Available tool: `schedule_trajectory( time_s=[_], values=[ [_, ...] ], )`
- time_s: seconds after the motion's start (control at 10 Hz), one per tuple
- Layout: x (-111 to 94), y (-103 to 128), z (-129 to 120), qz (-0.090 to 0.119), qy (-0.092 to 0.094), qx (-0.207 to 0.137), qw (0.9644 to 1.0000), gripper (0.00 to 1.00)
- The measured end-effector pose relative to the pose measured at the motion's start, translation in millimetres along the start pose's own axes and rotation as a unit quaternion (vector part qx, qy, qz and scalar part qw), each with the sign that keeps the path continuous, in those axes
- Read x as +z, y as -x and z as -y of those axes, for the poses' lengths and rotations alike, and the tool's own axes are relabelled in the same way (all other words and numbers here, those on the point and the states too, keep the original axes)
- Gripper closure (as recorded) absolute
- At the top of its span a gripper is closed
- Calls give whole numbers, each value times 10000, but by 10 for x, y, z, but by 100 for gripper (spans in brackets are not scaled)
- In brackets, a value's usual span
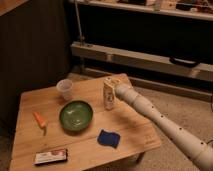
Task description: Stand the bottle upright
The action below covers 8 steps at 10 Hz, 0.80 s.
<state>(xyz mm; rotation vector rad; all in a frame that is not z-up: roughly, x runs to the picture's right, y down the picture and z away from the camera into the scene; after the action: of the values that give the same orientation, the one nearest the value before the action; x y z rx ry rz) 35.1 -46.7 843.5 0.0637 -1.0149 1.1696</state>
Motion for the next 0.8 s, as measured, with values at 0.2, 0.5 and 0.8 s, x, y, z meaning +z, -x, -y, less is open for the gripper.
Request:
schedule_trajectory(
  time_s=[0.2,0.5,0.8],
  values=[
    [-7,-21,2,-21,-1,-1,10000,20],
    [-22,-45,-9,-51,17,-24,10000,20],
    [-377,319,23,67,-88,-220,9997,20]
  ],
)
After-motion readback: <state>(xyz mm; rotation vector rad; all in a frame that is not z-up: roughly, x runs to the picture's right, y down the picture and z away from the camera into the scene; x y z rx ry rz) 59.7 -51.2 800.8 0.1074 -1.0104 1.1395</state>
